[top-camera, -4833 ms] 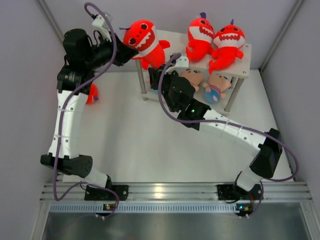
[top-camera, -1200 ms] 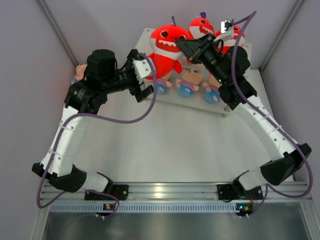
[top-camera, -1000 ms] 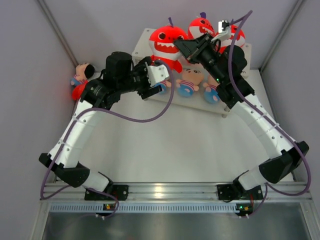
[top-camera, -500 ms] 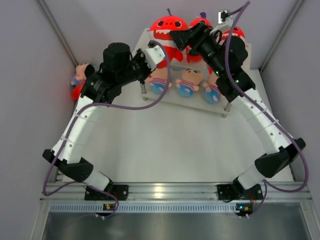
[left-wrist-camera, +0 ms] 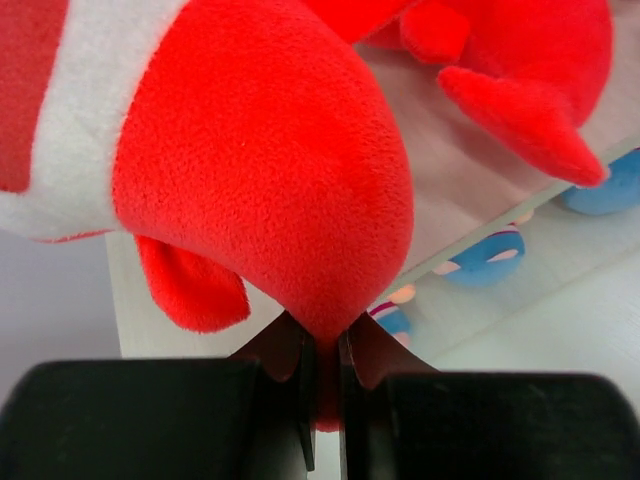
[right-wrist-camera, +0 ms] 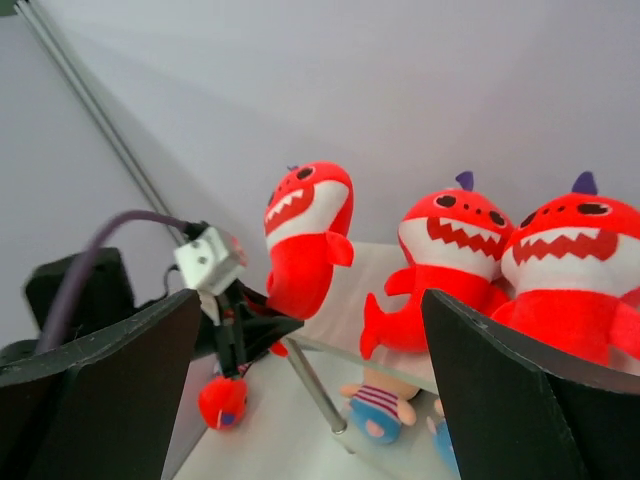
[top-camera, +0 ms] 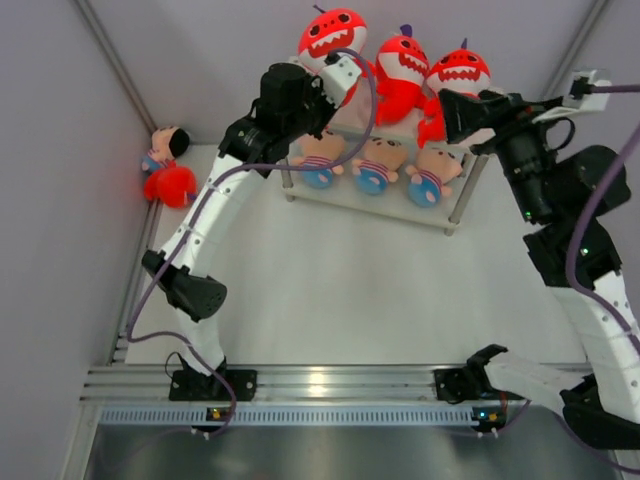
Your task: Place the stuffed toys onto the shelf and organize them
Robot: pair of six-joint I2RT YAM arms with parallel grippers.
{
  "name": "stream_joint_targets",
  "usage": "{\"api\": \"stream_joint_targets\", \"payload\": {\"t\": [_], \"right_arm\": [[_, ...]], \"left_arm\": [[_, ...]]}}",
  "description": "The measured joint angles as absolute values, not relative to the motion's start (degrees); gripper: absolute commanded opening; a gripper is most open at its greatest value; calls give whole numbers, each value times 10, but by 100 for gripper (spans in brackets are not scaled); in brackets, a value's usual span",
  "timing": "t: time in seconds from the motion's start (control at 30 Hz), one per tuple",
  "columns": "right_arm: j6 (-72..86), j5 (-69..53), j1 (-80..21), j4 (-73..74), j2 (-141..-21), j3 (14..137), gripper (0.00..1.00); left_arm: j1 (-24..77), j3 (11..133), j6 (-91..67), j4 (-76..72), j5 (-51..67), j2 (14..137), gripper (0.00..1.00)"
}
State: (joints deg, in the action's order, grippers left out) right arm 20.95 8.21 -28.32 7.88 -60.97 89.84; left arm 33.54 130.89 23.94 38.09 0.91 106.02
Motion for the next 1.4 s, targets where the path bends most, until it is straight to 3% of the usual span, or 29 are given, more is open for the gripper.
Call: {"api": "stream_joint_targets", "payload": {"t": [0.43,0.47,0.57,0.67,1.03,1.1,1.13,1.27,1.4], "right_arm": [[171,111,-283,120,-514,832,92],[168,114,-283,126,-514,830,92],[162,119,-283,136,-513,827,93],[157,125,-283,138,-506,820,93],[151,125,-283,134,-498,817,93],[151,124,-283,134,-500,817,93],[151,123,-283,134,-500,817,93],[151,119,-283,134,-504,817,95],[151,116,-283,143,-508,817,99]], "left_arm": [[308,1334,255,342,-51,1144,0],[306,1334,255,339,-53,1144,12],[304,1334,254,332,-54,1145,33],[305,1334,248,329,-51,1145,44],[305,1325,245,324,-24,1137,45],[305,1322,245,324,-20,1131,55],[305,1321,245,323,-17,1128,69],[305,1319,248,320,-10,1114,98],[305,1319,249,316,-2,1100,98]]}}
